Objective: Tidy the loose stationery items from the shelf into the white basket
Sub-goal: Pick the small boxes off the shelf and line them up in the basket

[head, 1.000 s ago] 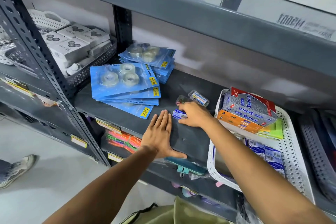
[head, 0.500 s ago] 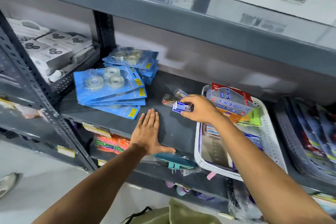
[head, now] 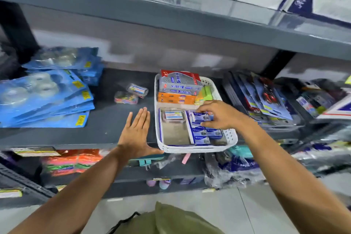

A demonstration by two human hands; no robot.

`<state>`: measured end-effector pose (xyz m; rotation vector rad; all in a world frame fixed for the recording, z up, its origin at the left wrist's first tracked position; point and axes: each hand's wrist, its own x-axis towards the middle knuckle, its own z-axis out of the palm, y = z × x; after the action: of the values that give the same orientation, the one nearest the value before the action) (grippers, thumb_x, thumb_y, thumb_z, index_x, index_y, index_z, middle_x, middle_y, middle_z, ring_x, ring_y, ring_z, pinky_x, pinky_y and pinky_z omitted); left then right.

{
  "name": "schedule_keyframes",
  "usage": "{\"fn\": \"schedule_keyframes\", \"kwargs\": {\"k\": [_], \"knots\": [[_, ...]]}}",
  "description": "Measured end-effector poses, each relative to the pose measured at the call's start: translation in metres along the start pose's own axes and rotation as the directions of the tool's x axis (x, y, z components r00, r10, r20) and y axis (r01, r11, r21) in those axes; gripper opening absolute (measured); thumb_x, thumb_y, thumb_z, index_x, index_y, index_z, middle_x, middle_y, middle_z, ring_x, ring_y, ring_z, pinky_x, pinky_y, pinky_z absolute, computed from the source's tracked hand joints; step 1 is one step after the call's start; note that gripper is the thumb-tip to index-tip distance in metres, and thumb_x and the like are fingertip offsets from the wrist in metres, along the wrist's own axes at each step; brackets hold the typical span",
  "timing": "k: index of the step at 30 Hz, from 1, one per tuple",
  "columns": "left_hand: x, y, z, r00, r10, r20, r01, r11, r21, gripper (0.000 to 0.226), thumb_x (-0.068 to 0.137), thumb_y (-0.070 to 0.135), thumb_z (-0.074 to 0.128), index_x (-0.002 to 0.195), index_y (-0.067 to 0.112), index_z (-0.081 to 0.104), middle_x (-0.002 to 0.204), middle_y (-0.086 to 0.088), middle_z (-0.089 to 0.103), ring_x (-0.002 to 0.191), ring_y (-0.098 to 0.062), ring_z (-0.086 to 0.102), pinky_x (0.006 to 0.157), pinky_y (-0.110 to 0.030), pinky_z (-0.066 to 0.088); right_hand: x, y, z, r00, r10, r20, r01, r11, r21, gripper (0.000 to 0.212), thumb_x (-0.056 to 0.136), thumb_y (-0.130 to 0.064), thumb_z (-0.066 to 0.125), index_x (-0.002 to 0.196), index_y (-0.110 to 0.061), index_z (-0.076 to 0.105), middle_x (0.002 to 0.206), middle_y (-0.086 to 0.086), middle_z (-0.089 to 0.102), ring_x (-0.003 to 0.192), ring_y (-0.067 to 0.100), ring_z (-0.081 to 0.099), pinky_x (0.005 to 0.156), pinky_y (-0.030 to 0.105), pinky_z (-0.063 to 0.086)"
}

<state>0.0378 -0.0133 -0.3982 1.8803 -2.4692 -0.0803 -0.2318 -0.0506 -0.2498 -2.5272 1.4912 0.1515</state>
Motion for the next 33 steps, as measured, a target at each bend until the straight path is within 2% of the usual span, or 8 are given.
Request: {"fn": "schedule_keyframes", "kwargs": {"k": [2, 5, 9, 13, 21, 25, 28, 33], "knots": [[0.003, 0.004, 0.002, 1.000, -0.001, 0.009, 0.001, 1.000, 0.019, 0.144, 0.049, 0.102, 0.011, 0.150, -0.001, 0.009, 0.160, -0.014, 0.003, 0.146, -0.022, -0.010, 0.115, -0.047, -0.014, -0.017, 0.011, 0.002, 0.997, 0.062, 0.054, -0.057, 0.993, -0.104, 0.048, 0.077, -0.034, 0.068, 0.123, -0.023, 0.059, 0.118, 0.001, 0.060, 0.118, 0.025, 0.052, 0.092, 0.041, 0.048], [0.003, 0.004, 0.006, 0.999, -0.025, 0.035, 0.024, 0.999, 0.037, 0.145, 0.046, 0.102, 0.004, 0.150, 0.000, 0.002, 0.160, -0.012, -0.003, 0.147, -0.022, -0.011, 0.114, -0.047, -0.019, -0.035, 0.020, 0.009, 0.978, 0.139, 0.158, -0.088, 0.953, -0.290, 0.052, 0.082, -0.032, 0.065, 0.132, -0.026, 0.051, 0.136, 0.001, 0.051, 0.129, 0.023, 0.044, 0.102, 0.041, 0.041], [0.005, 0.003, 0.007, 0.999, -0.037, 0.030, 0.036, 0.999, 0.031, 0.142, 0.048, 0.101, 0.006, 0.150, 0.002, -0.003, 0.161, -0.010, -0.007, 0.147, -0.020, -0.014, 0.114, -0.045, -0.021, -0.045, 0.028, 0.021, 0.957, 0.184, 0.225, -0.082, 0.914, -0.397, 0.056, 0.083, -0.032, 0.064, 0.136, -0.027, 0.047, 0.139, 0.001, 0.049, 0.130, 0.022, 0.044, 0.106, 0.043, 0.034], [0.004, 0.004, 0.007, 0.998, -0.043, 0.040, 0.042, 0.999, 0.021, 0.138, 0.053, 0.100, 0.015, 0.151, 0.004, -0.006, 0.161, -0.008, -0.010, 0.146, -0.019, -0.016, 0.116, -0.045, -0.019, -0.041, 0.028, 0.028, 0.959, 0.179, 0.220, -0.079, 0.913, -0.400, 0.054, 0.081, -0.025, 0.066, 0.133, -0.026, 0.050, 0.136, -0.001, 0.052, 0.124, 0.021, 0.051, 0.107, 0.046, 0.033], [0.004, 0.004, 0.004, 0.998, -0.045, 0.045, 0.045, 0.999, 0.013, 0.138, 0.053, 0.100, 0.015, 0.151, 0.004, -0.005, 0.160, -0.009, -0.009, 0.147, -0.020, -0.014, 0.116, -0.044, -0.018, -0.035, 0.027, 0.035, 0.964, 0.139, 0.227, -0.049, 0.930, -0.363, 0.050, 0.080, -0.012, 0.068, 0.128, -0.019, 0.055, 0.126, 0.004, 0.059, 0.115, 0.024, 0.056, 0.106, 0.040, 0.037], [0.004, 0.004, 0.003, 0.998, -0.048, 0.046, 0.046, 0.999, 0.024, 0.138, 0.054, 0.100, 0.015, 0.151, 0.005, -0.007, 0.160, -0.009, -0.010, 0.147, -0.020, -0.015, 0.114, -0.043, -0.024, -0.031, 0.025, 0.040, 0.967, 0.124, 0.221, -0.051, 0.949, -0.310, 0.036, 0.078, -0.006, 0.068, 0.111, -0.013, 0.055, 0.104, 0.009, 0.065, 0.096, 0.028, 0.060, 0.084, 0.040, 0.052], [0.005, 0.004, 0.004, 0.998, -0.048, 0.034, 0.047, 0.999, 0.026, 0.138, 0.052, 0.099, 0.012, 0.151, 0.005, -0.005, 0.161, -0.009, -0.008, 0.147, -0.020, -0.013, 0.108, -0.039, -0.029, -0.029, 0.022, 0.039, 0.962, 0.151, 0.226, -0.087, 0.959, -0.270, 0.039, 0.078, 0.000, 0.065, 0.112, -0.014, 0.054, 0.106, 0.010, 0.063, 0.086, 0.027, 0.059, 0.069, 0.033, 0.048], [0.004, 0.005, 0.004, 0.998, -0.055, 0.037, 0.055, 0.998, 0.006, 0.139, 0.051, 0.100, 0.013, 0.151, 0.006, -0.006, 0.161, -0.007, -0.010, 0.147, -0.019, -0.014, 0.116, -0.043, -0.019, -0.033, 0.028, 0.038, 0.964, 0.198, 0.179, -0.137, 0.943, -0.305, 0.032, 0.077, -0.011, 0.072, 0.107, -0.016, 0.061, 0.105, 0.005, 0.064, 0.096, 0.026, 0.061, 0.079, 0.031, 0.045]]}}
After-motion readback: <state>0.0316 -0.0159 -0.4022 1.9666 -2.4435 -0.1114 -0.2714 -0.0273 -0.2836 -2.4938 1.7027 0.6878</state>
